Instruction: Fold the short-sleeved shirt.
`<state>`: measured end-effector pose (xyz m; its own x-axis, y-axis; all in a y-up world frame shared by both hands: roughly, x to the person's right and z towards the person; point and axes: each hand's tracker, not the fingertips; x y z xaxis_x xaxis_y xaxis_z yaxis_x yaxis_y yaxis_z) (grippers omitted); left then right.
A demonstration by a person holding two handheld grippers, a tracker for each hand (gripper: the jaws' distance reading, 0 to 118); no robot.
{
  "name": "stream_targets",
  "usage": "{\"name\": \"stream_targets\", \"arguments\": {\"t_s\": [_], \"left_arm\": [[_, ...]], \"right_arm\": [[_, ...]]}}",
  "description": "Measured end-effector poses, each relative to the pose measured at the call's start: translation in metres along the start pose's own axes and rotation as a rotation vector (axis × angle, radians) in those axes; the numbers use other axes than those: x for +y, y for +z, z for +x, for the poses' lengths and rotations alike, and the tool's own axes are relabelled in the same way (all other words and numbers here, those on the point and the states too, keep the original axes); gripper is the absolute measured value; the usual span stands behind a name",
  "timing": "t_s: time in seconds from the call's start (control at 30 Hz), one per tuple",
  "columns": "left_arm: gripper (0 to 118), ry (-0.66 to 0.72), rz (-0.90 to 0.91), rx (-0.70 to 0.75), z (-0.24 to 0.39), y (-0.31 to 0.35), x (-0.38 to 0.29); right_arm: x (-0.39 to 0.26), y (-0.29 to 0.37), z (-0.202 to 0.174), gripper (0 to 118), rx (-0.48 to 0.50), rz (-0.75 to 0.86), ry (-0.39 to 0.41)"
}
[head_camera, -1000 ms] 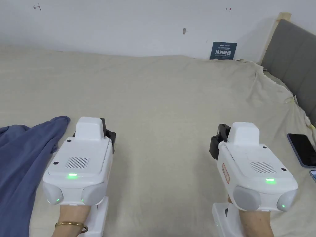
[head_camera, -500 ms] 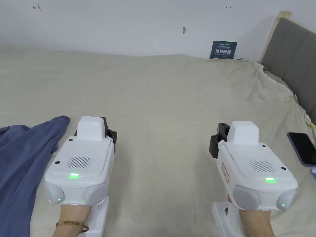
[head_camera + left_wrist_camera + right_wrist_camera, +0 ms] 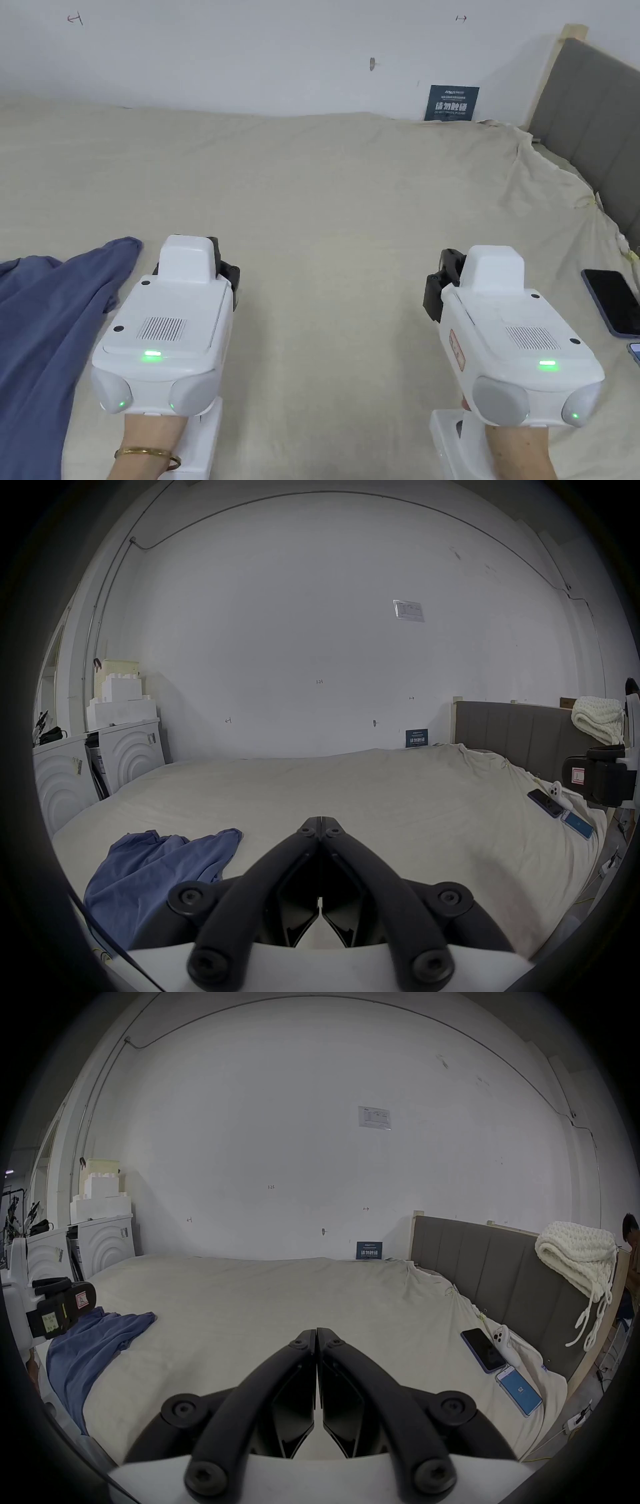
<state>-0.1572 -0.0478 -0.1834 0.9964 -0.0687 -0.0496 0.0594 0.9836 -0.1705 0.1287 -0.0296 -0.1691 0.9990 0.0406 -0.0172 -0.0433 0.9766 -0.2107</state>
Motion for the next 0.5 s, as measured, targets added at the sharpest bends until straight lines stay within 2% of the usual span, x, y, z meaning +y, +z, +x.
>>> {"name": "stream_targets", "arguments": {"t_s": [0.5], "left_arm": [[0, -0.011, 0.003, -0.006, 0.0019, -0.0014, 0.0029]], "right_arm": [[0.0011, 0.001, 0.0027, 0, 0.001, 0.007, -0.003]]}}
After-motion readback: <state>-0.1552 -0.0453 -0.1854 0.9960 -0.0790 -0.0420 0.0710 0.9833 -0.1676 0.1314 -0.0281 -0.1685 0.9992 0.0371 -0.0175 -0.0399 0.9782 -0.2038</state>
